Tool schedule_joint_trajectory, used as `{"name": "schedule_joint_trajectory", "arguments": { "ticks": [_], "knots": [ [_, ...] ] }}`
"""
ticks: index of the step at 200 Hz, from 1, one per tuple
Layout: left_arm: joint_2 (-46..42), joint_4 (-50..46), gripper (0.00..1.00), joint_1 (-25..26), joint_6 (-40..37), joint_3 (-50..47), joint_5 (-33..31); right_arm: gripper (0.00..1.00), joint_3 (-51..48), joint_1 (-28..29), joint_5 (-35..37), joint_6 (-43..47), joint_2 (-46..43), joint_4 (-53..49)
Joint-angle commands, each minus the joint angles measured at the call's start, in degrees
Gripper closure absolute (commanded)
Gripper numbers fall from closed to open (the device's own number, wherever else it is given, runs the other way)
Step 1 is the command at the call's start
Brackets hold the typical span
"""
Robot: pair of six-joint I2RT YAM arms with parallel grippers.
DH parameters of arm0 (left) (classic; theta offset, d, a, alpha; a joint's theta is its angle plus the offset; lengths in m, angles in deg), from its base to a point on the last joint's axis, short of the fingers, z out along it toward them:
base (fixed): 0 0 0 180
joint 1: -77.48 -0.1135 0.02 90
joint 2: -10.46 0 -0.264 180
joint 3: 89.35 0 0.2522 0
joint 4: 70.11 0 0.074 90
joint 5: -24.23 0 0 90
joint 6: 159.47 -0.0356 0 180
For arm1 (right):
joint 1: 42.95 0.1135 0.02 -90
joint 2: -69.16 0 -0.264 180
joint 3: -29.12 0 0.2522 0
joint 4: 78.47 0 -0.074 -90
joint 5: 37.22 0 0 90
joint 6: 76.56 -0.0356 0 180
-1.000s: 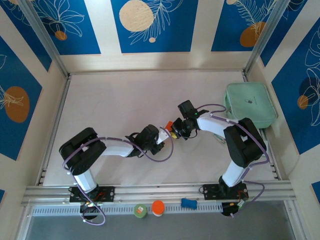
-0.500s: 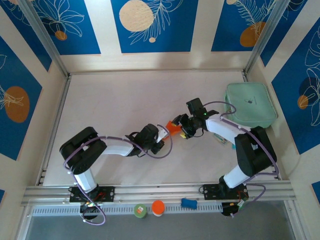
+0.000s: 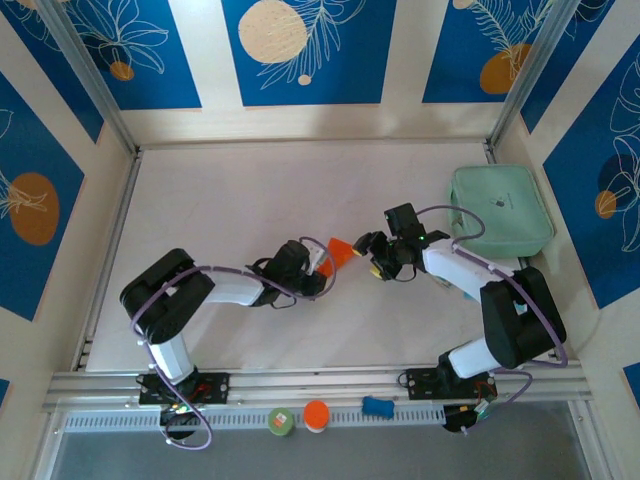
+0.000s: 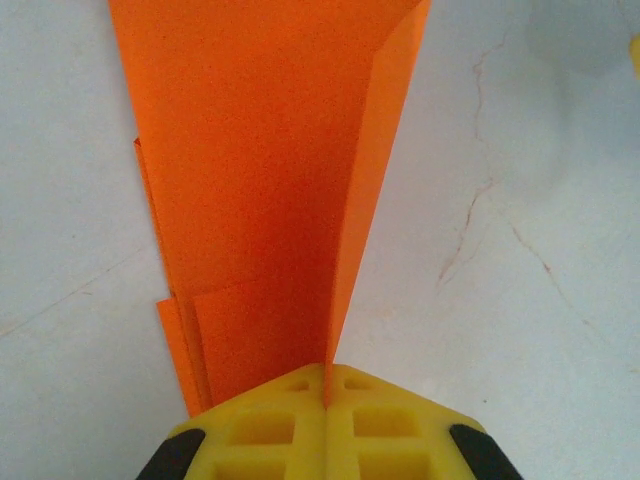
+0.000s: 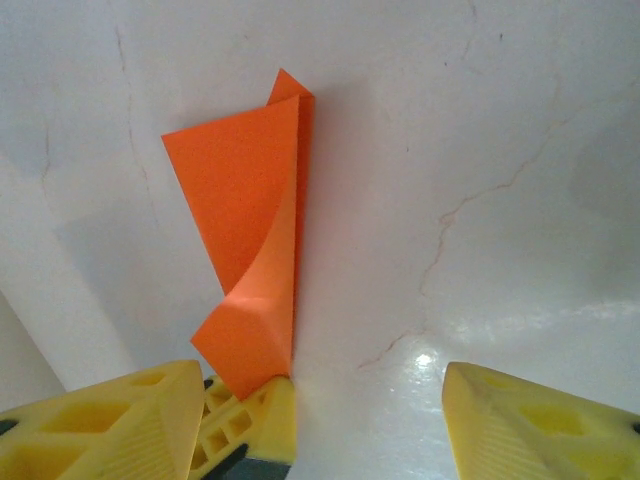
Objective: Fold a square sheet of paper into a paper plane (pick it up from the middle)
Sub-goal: Fold the wing for the fifth time at the center of the table.
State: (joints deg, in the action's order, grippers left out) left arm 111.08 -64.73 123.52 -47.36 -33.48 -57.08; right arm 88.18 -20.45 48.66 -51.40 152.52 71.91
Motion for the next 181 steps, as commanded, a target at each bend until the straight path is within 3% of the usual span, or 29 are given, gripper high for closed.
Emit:
{"name": "schedule_joint_trajectory", "arguments": {
  "ticks": [1, 75, 126, 181],
  "knots": [
    [0.9, 2.0, 1.0, -1.4, 6.0, 0.2, 4.3, 0.38, -2.0, 0.7, -2.7, 3.4, -0.8, 4.3],
    [2.4, 10.6, 1.0, -5.5, 19.6, -2.8, 13.1, 0.43, -2.3, 2.7, -8.6, 14.3, 4.5, 10.6],
    [3.2, 12.7, 1.0, -7.1, 25.3, -3.9, 15.5, 0.45, 4.3, 3.4, -10.6, 20.6, 12.0, 6.3],
    [4.5, 13.9, 1.0, -8.5, 30.9, -4.4, 17.8, 0.44, 11.5, 5.3, -8.0, 24.4, 17.8, 0.1]
  ]
}}
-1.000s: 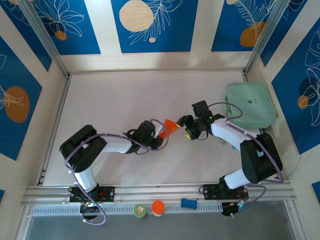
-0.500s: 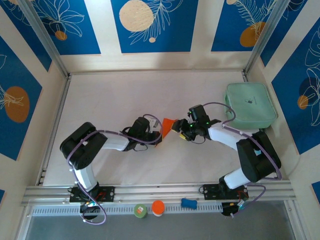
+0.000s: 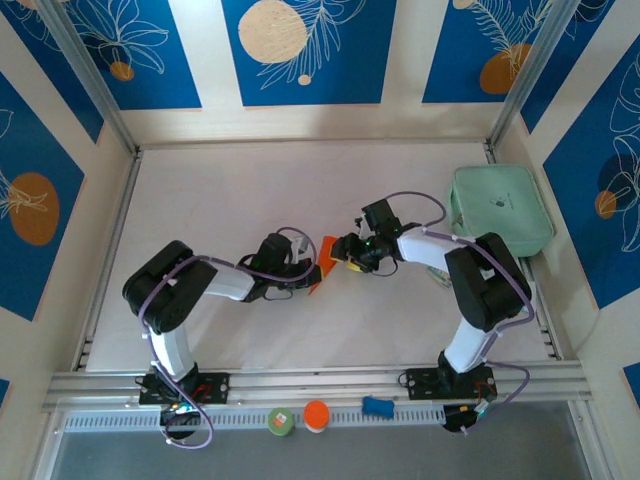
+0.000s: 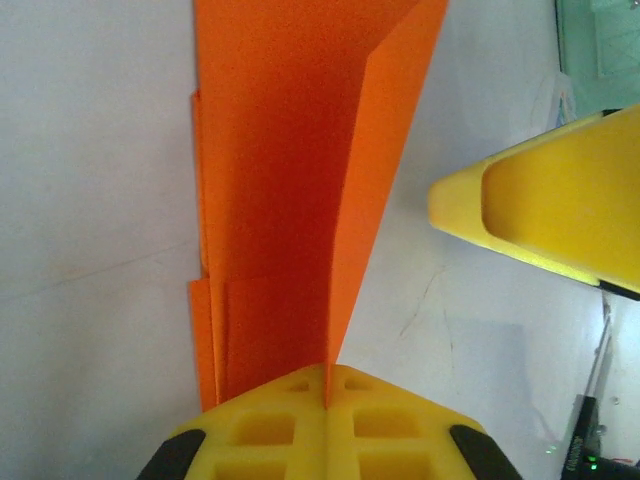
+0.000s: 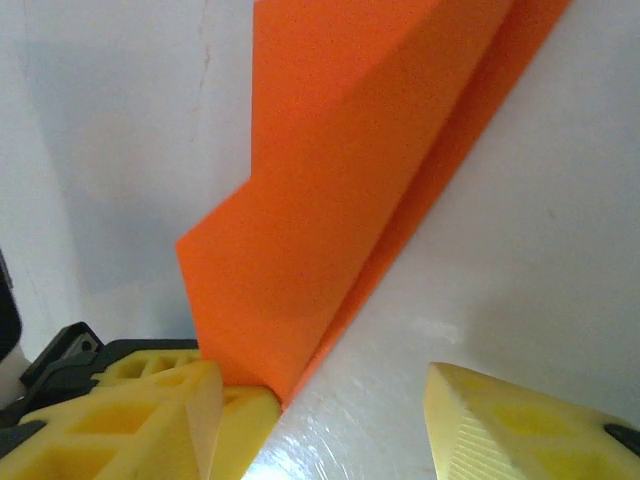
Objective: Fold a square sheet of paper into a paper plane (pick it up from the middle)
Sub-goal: Fold the wing for the fifth time at the center of the table.
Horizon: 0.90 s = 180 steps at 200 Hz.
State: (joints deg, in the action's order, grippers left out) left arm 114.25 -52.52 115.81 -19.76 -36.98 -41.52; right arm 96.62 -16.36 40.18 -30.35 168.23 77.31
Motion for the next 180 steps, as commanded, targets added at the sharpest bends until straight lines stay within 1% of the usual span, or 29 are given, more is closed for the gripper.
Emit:
{"name": "schedule_joint_trajectory", "arguments": {
  "ticks": [1, 73, 92, 119, 157, 180],
  "knots": [
    [1.4, 1.6, 1.0, -0.7, 3.3, -0.8, 2.3, 0.44, 3.2, 1.2, 0.6, 3.4, 2.2, -5.3],
    [2.6, 2.0, 1.0, -1.4, 5.6, -1.6, 2.5, 0.44, 8.1, 3.3, 3.6, 4.8, 7.6, -10.6],
    [2.9, 2.6, 1.0, -1.6, 5.8, -1.9, 2.5, 0.43, 9.7, 3.9, 5.6, 4.8, 9.2, -13.0],
    [3.6, 2.7, 0.96, -1.7, 5.7, -2.2, 2.5, 0.43, 12.4, 4.9, 8.4, 4.4, 12.2, -16.9],
    [4.7, 2.6, 0.87, -1.8, 5.7, -2.7, 2.6, 0.41, 15.0, 6.1, 10.7, 3.5, 15.2, -20.3],
    [5.1, 2.4, 0.86, -2.1, 6.0, -3.2, 2.4, 0.38, 15.5, 6.4, 11.0, 2.8, 16.2, -21.0]
  ]
}}
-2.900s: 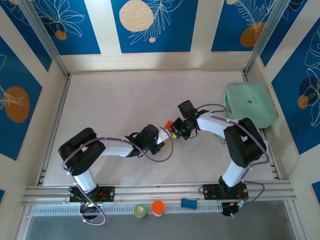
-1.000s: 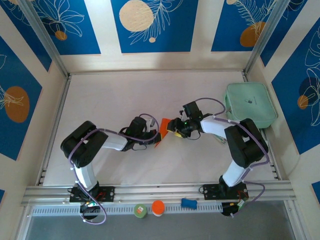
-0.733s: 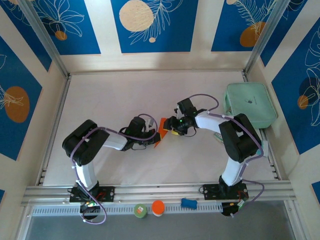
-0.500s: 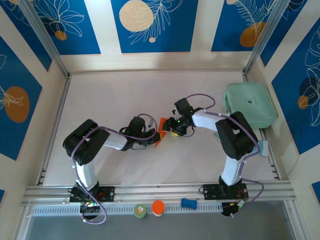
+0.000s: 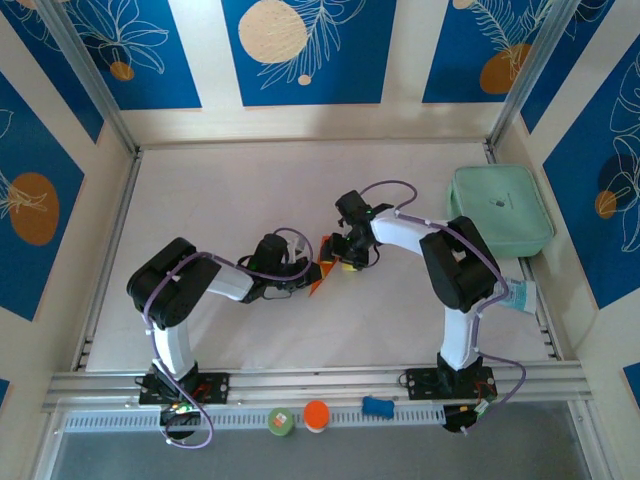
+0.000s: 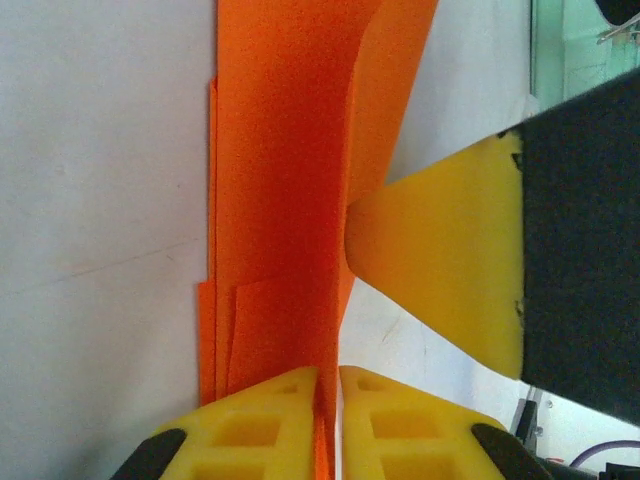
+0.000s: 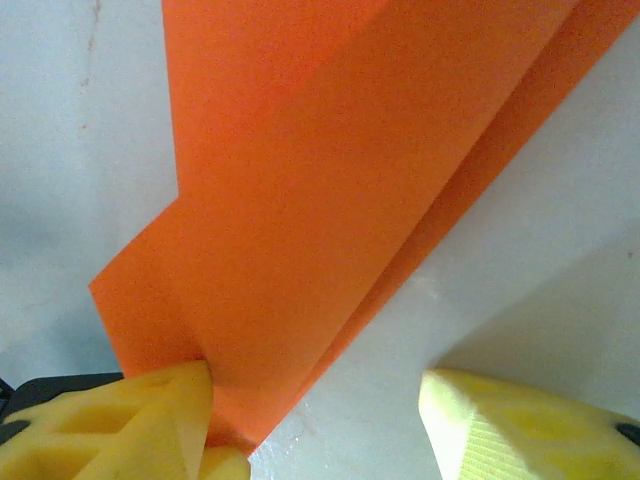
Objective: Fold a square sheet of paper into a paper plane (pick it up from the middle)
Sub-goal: Fold the wing for the fifth time at the center of the table.
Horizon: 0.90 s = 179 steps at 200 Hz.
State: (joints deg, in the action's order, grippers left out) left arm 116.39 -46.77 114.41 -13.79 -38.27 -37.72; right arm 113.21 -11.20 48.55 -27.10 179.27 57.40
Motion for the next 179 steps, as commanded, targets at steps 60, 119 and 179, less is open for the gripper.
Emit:
{"name": "schedule_joint_trajectory", "arguments": {
  "ticks": [60, 119, 179],
  "knots": [
    [4.2, -3.1, 0.92, -1.5, 1.5, -2.1, -0.9, 0.37, -0.1, 1.3, 3.3, -1.2, 6.5, -2.9],
    [4.6, -1.4, 0.99, -2.7, 4.9, -2.2, 2.5, 0.37, -4.5, -1.5, -5.3, 3.0, 3.9, 4.0],
    [4.9, -2.2, 1.0, -2.9, 6.0, -1.9, 3.1, 0.39, -3.5, -2.0, -4.2, 4.3, 4.8, 1.8]
  ]
}}
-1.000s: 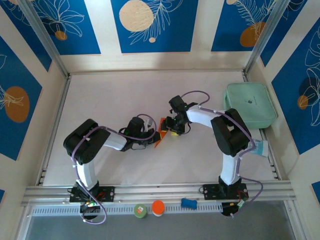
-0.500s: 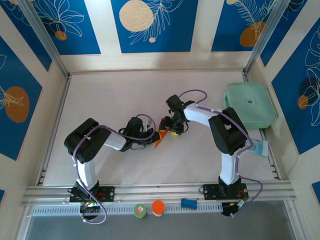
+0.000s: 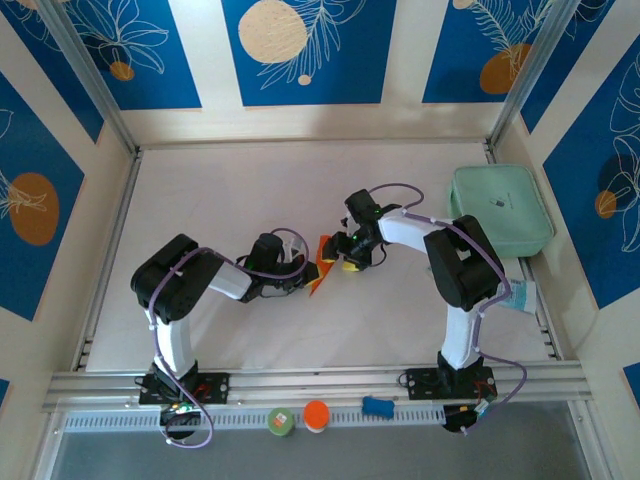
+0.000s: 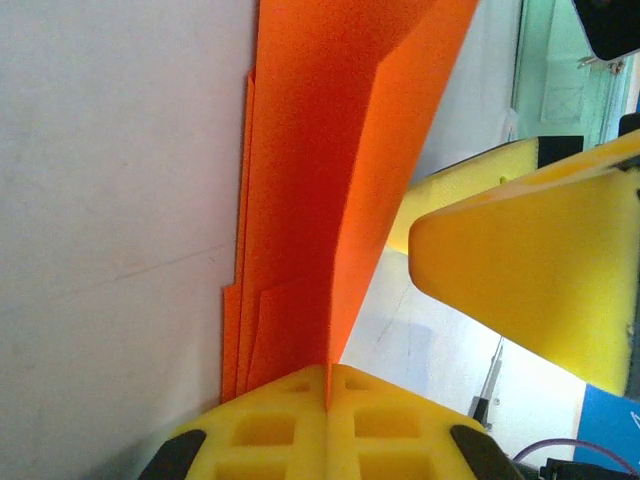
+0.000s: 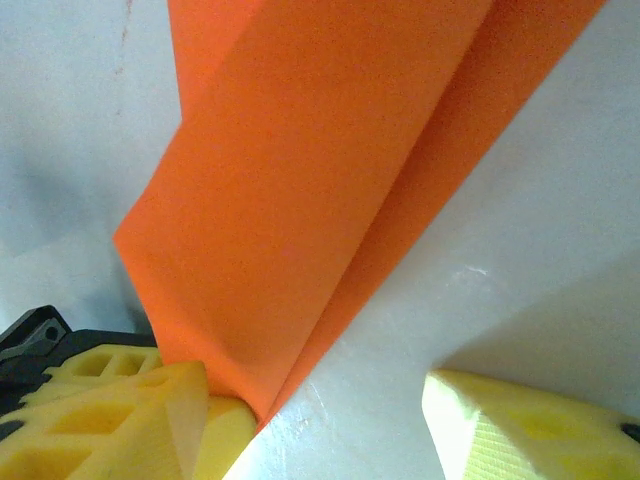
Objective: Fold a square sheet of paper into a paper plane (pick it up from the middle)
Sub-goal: Fold the wing for the fifth time at the center of the table.
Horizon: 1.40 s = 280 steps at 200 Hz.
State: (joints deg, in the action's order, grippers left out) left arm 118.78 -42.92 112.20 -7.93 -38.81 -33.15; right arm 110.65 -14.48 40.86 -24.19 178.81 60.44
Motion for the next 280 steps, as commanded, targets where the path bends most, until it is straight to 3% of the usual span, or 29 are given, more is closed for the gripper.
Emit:
{"name": "schedule_joint_trajectory", "arguments": {
  "ticks": [1, 40, 86, 166, 280],
  "knots": [
    [2.5, -6.2, 1.0, -0.7, 0.0, -1.4, -1.5, 0.4, -0.9, 1.3, 3.7, 1.3, 5.3, -1.3],
    [1.9, -7.5, 0.99, -0.6, -0.8, -1.1, -1.9, 0.46, 3.4, 2.8, 10.0, -2.9, 10.1, -7.5],
    [-0.2, -9.2, 0.93, -0.7, -1.7, -1.1, -2.0, 0.45, 6.4, 4.0, 13.7, -5.7, 13.8, -11.5],
    [-4.9, -13.3, 0.86, -0.6, -3.7, -0.4, -2.3, 0.42, 7.8, 4.3, 16.1, -6.5, 16.1, -13.7],
    [-3.5, -18.7, 0.89, -0.4, -7.8, 1.0, -3.0, 0.51, 7.6, 4.2, 16.3, -7.1, 17.1, -14.1]
  ]
}}
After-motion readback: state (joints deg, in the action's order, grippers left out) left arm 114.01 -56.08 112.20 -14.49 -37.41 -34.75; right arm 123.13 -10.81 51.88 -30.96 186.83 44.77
